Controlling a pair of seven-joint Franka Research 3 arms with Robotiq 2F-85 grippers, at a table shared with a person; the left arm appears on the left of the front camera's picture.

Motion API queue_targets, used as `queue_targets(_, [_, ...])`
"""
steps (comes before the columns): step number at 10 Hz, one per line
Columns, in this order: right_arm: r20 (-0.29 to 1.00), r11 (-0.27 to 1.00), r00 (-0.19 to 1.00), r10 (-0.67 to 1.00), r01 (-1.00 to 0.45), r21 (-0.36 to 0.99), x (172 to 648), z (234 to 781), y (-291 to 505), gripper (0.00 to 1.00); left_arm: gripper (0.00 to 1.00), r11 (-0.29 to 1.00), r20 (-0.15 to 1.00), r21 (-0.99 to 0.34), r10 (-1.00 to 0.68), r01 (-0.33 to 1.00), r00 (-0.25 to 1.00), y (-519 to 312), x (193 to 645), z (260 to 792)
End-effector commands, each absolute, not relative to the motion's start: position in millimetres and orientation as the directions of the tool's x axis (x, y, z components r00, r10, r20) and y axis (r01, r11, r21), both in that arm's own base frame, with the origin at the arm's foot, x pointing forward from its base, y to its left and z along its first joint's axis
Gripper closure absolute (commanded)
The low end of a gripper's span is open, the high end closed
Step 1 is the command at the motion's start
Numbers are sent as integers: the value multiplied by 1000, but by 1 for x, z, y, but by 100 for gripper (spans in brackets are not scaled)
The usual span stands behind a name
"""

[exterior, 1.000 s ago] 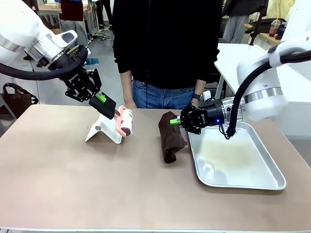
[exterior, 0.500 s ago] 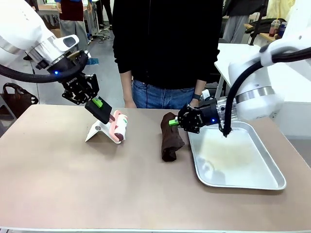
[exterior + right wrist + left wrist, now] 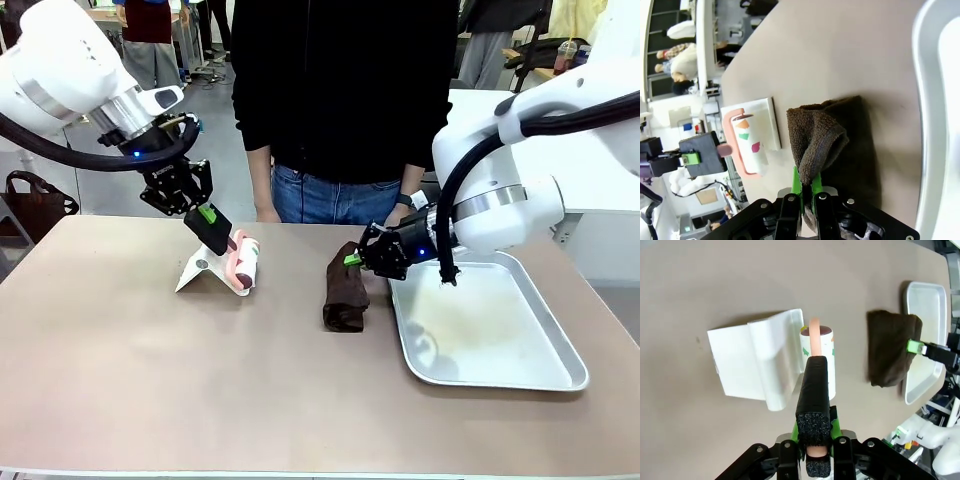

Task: Clean the surface of the table.
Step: Return the Lint Roller and towel to their original positions.

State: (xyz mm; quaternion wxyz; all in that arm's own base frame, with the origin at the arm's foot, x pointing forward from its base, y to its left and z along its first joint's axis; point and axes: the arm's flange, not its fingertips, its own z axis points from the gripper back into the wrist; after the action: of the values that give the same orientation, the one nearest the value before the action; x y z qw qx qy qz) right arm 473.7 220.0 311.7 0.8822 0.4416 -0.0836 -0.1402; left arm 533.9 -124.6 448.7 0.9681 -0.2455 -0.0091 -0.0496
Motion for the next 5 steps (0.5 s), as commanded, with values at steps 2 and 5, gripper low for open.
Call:
queue_targets(2, [21, 606, 939, -344, 204, 769, 471, 316, 228, 92, 77, 904, 27, -427, -23, 32, 999, -129, 544, 444])
queue_targets(5, [12, 617, 948, -318, 198, 761, 473, 313, 229, 92, 77, 899, 14, -436, -45, 46, 999, -128, 549, 433])
